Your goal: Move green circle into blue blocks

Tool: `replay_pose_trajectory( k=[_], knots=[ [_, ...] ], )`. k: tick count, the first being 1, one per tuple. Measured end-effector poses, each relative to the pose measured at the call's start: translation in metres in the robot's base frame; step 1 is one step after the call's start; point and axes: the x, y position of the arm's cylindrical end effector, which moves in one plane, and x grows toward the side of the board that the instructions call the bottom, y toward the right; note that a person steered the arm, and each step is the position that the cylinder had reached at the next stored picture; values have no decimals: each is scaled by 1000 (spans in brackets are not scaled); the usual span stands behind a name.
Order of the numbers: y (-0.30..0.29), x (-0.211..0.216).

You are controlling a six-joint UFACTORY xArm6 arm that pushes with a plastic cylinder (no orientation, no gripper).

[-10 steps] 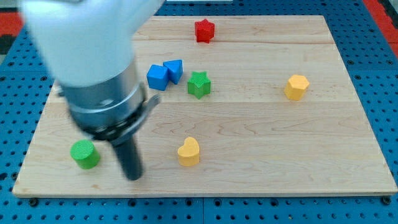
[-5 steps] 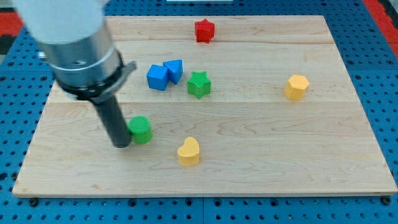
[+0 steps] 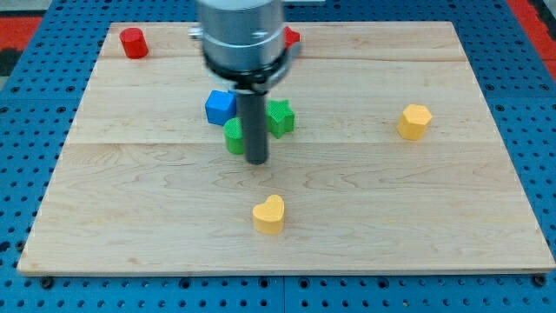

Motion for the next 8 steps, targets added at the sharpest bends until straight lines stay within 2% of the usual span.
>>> replay_pose_trajectory(
  k=[2,3,4,6,7,8],
  knots=[
    [46,-2],
    [-11,23],
    [-47,12],
    [-34,-18],
    [3,26],
    [145,25]
  ],
)
